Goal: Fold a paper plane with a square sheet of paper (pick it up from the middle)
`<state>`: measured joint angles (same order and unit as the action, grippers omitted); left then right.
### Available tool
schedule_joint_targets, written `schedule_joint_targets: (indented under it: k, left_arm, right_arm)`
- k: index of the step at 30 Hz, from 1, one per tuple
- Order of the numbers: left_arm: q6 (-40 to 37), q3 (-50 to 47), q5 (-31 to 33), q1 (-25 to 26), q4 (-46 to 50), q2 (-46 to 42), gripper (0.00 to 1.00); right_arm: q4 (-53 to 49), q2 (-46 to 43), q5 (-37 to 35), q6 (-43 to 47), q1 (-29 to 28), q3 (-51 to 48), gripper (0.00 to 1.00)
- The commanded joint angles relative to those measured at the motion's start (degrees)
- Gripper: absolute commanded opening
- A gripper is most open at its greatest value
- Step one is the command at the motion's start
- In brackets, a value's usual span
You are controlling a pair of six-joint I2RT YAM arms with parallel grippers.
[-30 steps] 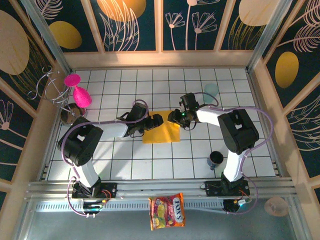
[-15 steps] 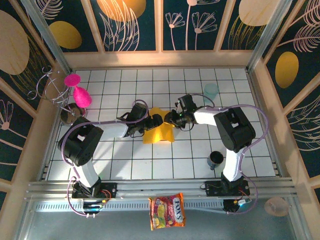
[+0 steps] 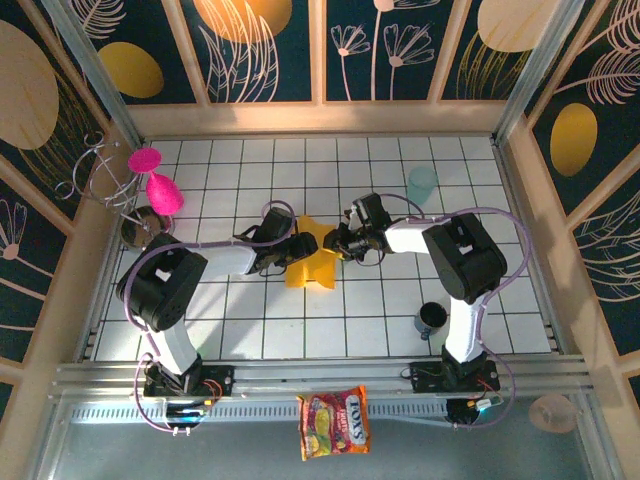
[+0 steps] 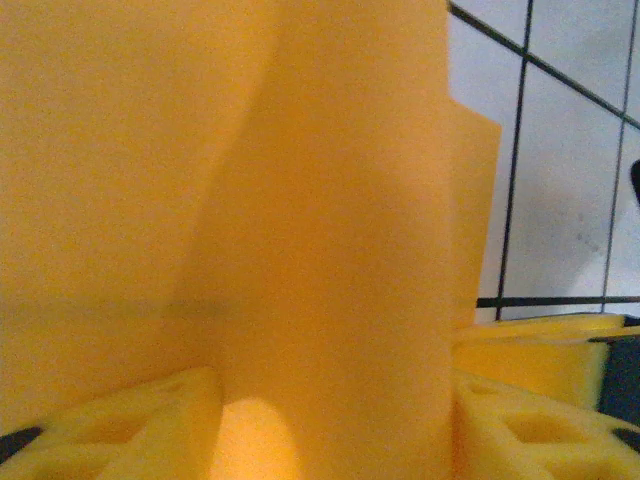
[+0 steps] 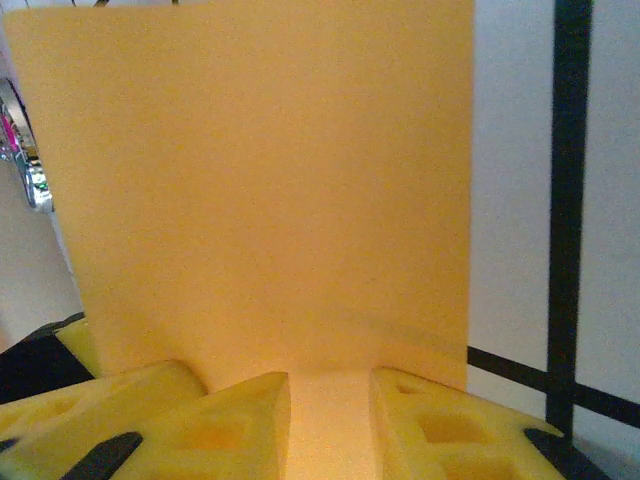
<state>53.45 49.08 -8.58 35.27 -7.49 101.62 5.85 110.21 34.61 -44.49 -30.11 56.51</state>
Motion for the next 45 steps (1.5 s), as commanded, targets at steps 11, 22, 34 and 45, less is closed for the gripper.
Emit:
schedule_joint_targets:
  k: [11, 22, 34, 45]
  left_arm:
    - [-5.28, 2.77, -1.73, -0.46, 2.19, -12.16, 0.35]
    - [1.66, 5.15, -20.70, -3.90, -13.60, -16.45, 0.33]
    - [6.85, 4.22, -24.26, -5.02, -19.23, -14.75, 0.32]
    - [4.70, 4.27, -21.06, -5.56, -14.59, -14.08, 0.30]
  right_arm:
    - [12.24, -20.83, 1.31, 3.09, 10.10, -11.36, 0.44]
    - [35.39, -23.42, 15.19, -5.60, 11.33, -15.90, 0.76]
    - [42.60, -21.27, 20.78, -9.18, 10.06, -13.09, 0.75]
    - [42.39, -23.74, 20.32, -9.41, 10.96, -14.29, 0.50]
